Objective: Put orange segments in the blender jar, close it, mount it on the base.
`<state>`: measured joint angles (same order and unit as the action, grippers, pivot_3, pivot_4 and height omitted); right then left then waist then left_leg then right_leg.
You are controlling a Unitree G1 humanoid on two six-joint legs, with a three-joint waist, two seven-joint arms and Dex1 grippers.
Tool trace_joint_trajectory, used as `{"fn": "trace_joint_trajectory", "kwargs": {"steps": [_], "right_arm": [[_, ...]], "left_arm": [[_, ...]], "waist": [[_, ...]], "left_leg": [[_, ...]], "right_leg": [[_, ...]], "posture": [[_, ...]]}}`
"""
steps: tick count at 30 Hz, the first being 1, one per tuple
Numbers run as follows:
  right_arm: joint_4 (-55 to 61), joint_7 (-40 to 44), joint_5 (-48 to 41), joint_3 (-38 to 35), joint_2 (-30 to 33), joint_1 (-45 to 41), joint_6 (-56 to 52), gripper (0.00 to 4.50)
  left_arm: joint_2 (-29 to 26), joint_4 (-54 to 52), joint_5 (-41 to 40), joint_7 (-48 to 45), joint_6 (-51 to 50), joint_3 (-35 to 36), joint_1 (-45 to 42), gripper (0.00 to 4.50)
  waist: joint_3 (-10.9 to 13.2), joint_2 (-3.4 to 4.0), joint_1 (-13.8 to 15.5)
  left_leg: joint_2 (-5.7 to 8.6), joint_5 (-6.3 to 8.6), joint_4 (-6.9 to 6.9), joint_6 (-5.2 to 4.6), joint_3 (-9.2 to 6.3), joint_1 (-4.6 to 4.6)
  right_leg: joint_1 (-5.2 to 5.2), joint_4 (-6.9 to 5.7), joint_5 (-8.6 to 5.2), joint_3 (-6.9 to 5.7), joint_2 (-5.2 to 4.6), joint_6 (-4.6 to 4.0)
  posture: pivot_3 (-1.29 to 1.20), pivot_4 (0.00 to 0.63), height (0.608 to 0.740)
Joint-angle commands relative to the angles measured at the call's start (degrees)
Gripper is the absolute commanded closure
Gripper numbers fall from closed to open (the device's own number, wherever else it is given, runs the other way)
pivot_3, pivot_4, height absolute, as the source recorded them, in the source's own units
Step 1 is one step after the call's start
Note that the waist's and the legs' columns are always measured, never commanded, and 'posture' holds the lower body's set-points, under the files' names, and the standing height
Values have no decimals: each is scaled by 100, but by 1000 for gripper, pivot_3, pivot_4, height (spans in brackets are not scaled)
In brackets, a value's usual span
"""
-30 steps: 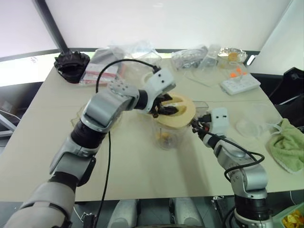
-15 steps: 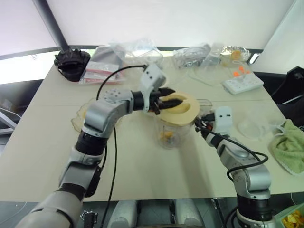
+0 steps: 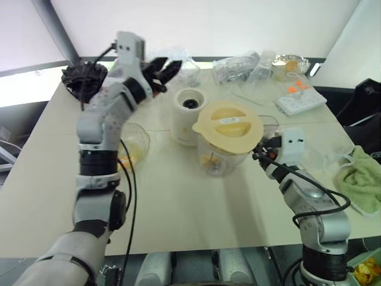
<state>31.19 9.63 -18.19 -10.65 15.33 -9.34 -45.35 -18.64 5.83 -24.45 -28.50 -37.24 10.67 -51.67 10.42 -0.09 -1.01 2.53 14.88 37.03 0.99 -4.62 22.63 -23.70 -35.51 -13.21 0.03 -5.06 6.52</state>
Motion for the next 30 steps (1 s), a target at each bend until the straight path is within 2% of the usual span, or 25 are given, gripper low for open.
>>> {"fn": "trace_joint_trajectory", "kwargs": {"steps": [1,5,8,11,15,18,22,30], "right_arm": [[298,97,-310,-355,221,-519,-83,3673],[-9,183,-619,-801,799,-1531,-709,3673],[-480,345,-790,-970,1240,-2320,-997,3673],[-1289,596,-734,-923,1674,-3042,-931,3673],[-2502,762,-580,-593,1877,-4204,-723,3673],[-3358,759,-392,-268,1701,-5040,-532,3673],[-4234,749,-175,-45,1481,-5662,-221,3673],[-5994,528,206,296,462,-6809,633,3673]], "left_arm": [[-372,-868,-195,-246,-105,82,549,1955],[-625,-2103,-422,-215,-389,154,1924,1955],[-472,-2700,-406,7,-243,122,2825,1955],[-300,-3011,-295,211,-49,17,3475,1955],[-112,-3486,-196,402,222,-171,4138,1955],[-160,-3828,11,384,497,-370,4635,1955],[-94,-4055,204,533,661,-643,4922,1955],[84,-4079,564,885,974,-876,5100,1955]], "waist": [[7,11,-4],[13,19,-3],[18,10,40],[20,7,59],[22,5,26],[22,6,0],[22,5,12],[22,6,1]], "left_leg": [[-2,0,0,1,4,0],[-17,-2,-1,3,13,1],[-17,-2,0,3,20,2],[-17,-1,1,3,15,5],[-17,-2,5,2,33,5],[-21,-1,-2,2,57,5],[-29,-1,-4,2,102,17],[-29,-2,2,2,115,37]], "right_leg": [[-2,-1,0,4,-1,0],[-9,-4,2,19,-2,-3],[-12,-6,3,27,-3,-4],[-7,1,2,19,-5,-11],[-10,5,0,31,-6,-34],[-26,0,2,52,-4,-33],[-64,-18,12,78,2,-20],[-91,-19,21,92,3,-29]], "posture": [[0,150,740],[0,150,740],[0,150,740],[0,150,740],[0,150,740],[0,150,740],[0,150,740],[0,150,740]]}}
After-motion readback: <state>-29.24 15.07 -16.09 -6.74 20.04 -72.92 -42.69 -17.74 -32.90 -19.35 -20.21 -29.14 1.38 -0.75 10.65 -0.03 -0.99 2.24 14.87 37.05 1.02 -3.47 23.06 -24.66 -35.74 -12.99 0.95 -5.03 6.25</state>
